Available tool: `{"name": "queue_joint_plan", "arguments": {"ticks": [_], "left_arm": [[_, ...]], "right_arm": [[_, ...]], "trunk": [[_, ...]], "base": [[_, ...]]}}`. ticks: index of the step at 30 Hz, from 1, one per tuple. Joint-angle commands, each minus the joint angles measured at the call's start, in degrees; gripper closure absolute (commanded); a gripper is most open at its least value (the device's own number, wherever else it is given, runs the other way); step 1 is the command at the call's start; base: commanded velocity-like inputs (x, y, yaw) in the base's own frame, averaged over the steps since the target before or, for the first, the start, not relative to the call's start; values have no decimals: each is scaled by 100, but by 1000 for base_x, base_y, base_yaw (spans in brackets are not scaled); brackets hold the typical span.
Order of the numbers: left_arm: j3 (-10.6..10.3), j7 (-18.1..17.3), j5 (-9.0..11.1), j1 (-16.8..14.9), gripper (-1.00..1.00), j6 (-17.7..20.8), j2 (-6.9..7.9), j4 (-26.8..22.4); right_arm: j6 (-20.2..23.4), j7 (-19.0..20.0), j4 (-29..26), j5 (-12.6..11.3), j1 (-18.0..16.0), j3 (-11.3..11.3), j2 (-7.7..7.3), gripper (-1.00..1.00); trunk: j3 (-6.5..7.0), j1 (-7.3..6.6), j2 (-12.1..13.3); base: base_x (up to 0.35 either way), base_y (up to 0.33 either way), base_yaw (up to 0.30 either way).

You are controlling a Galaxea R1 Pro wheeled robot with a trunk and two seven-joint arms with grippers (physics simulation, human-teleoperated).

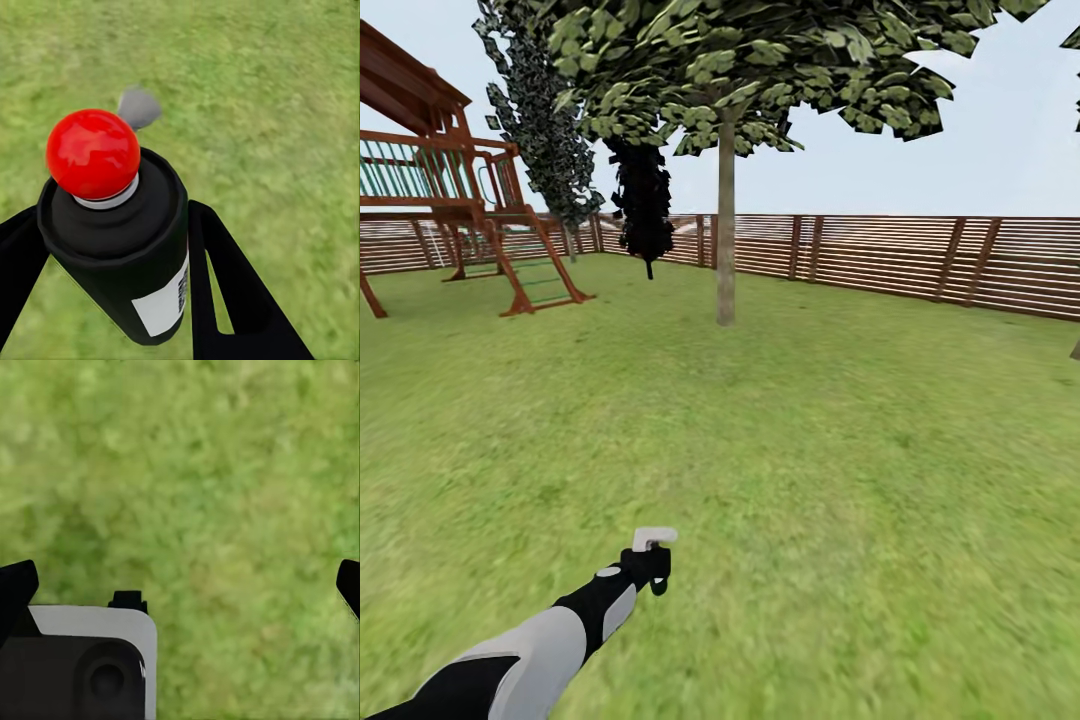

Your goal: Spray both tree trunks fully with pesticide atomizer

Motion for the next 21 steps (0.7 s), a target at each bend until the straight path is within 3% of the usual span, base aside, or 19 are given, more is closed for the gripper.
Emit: {"name": "queue_joint_plan", "arguments": {"ticks": [1, 21], "left_arm": [[49, -19, -43, -5, 100, -19, -1, 5], [49, -19, -43, -6, 100, -18, -1, 5]], "right_arm": [[-16, -24, 6, 14, -6, 19, 0, -100], [-16, -24, 15, 14, -8, 19, 7, -100]], "trunk": [[-9, 5, -7], [-9, 5, -7]], "base": [[350, 0, 0], [350, 0, 0]]}}
